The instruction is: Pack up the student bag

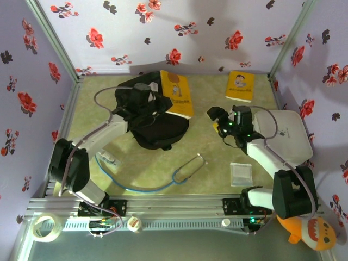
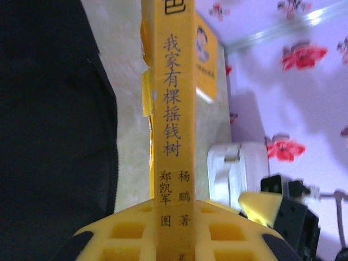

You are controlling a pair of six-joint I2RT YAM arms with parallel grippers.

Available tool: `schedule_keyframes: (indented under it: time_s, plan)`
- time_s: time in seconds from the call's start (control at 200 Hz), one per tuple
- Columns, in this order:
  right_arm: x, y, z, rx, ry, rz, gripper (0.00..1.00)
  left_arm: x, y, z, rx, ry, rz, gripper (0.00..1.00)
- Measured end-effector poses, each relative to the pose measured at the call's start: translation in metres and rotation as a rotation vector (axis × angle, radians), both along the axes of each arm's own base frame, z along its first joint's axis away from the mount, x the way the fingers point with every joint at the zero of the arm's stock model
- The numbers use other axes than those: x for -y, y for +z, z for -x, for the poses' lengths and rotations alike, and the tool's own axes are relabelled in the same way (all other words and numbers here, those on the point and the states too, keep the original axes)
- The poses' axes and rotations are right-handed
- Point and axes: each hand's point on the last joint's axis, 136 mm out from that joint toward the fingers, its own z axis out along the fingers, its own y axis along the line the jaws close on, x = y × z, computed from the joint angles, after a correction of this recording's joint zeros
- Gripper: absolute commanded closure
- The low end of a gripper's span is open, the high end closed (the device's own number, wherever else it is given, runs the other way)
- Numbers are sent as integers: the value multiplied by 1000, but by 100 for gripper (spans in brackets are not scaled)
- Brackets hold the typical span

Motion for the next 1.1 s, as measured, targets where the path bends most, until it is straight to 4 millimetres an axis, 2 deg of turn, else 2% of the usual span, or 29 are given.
schedule_keyframes:
  time_s: [0.12, 0.285, 0.46, 0.625, 0.77, 0.92, 1.1]
  plan:
    - [-33, 12, -1, 13, 49, -70, 9, -15, 9, -5, 37, 77, 49, 100]
    - [-69, 30, -1, 43, 78, -182, 5, -17, 25, -8, 79, 123, 155, 100]
    - [-98, 62, -9, 133, 84, -295, 6, -18, 39, -12, 98, 168, 240, 100]
    - [-116, 77, -20, 183, 64, -401, 7, -20, 54, -9, 111, 201, 286, 100]
    - [-134, 83, -28, 198, 45, -479, 15, -17, 63, -6, 121, 204, 334, 100]
    - [-157, 92, -26, 212, 43, -546, 28, -14, 55, -2, 91, 207, 349, 100]
    - [-168, 95, -21, 214, 15, -592, 46, -13, 51, 0, 74, 216, 353, 100]
